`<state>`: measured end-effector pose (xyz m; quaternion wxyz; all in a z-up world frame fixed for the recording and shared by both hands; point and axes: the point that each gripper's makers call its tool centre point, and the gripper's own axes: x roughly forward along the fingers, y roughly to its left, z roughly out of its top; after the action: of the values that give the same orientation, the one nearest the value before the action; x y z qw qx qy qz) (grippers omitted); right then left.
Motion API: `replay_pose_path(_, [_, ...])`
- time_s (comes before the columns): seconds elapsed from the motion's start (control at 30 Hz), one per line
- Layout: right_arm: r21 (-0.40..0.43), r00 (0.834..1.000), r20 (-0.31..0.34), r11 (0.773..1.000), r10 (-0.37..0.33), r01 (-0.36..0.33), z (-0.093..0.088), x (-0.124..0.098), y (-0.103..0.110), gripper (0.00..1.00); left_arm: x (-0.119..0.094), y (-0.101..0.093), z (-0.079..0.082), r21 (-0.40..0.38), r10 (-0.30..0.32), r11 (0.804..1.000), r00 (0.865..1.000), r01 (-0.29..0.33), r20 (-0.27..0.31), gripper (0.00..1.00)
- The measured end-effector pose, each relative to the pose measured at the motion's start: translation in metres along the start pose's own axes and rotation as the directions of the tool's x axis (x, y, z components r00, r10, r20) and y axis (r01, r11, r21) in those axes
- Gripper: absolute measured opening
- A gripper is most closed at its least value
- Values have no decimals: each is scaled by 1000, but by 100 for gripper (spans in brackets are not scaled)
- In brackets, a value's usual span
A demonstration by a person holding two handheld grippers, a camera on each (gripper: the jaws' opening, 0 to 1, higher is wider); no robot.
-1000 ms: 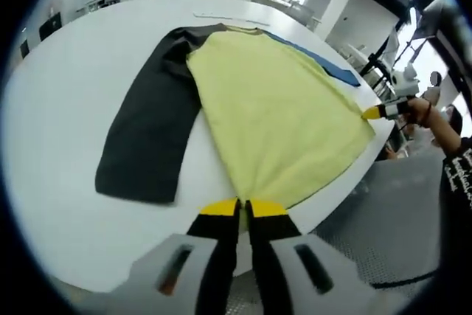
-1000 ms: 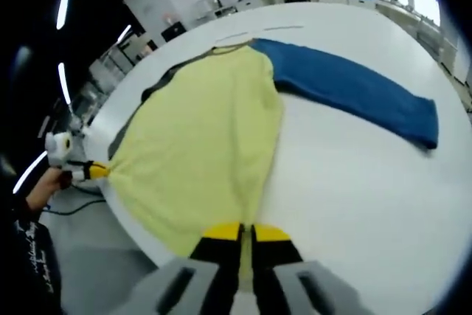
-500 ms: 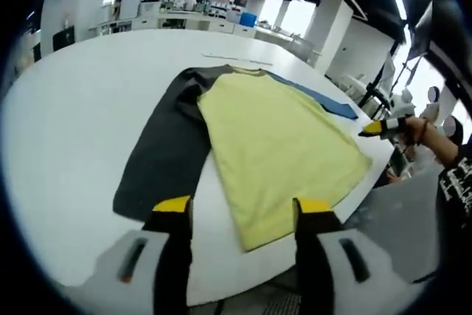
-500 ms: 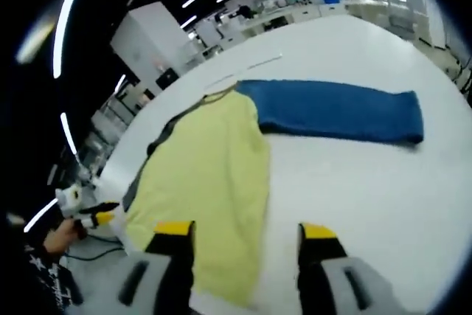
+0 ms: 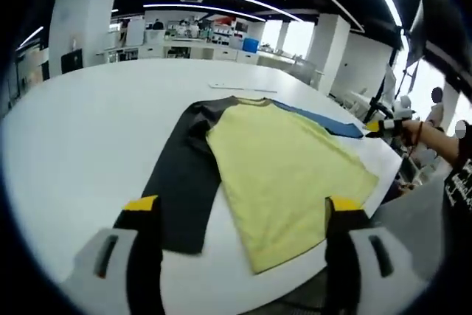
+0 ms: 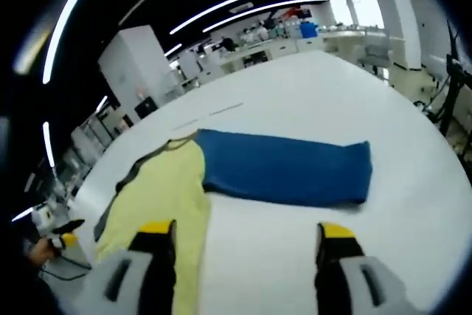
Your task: Fold the garment on the visible template until the final outline fits inside the template.
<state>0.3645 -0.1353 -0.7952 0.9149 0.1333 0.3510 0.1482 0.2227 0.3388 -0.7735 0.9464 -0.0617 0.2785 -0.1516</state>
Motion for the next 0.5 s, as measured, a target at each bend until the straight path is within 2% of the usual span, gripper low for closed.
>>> replay_pose_path(0.13, [-2, 997, 14, 997, -71, 71, 13, 0, -30, 76, -2, 2, 4, 5, 12, 1000, 1000, -12, 16, 96])
replay_pose_path(0.17, [0, 997, 15, 997, -80, 80, 13, -3, -30, 75, -2, 3, 4, 4, 16, 1000, 1000, -16, 17, 98])
replay_pose_path(0.27, [16, 994, 21, 994, -108, 107, 18, 0, -48, 73, -3, 5, 5, 13, 25, 1000, 999, -25, 20, 99])
replay_pose_path(0.33, [22, 992, 13, 992, -124, 124, 15, -3, -48, 71, -4, 5, 7, 21, 21, 1000, 999, -21, 29, 99])
replay_pose_path(0.37, [21, 991, 14, 991, -132, 132, 17, 0, -57, 70, -4, 5, 8, 23, 22, 999, 999, -22, 31, 99])
replay_pose_path(0.5, [7, 986, 12, 986, -164, 164, 17, 5, -71, 62, -5, 5, 12, 44, 25, 999, 999, -27, 39, 99])
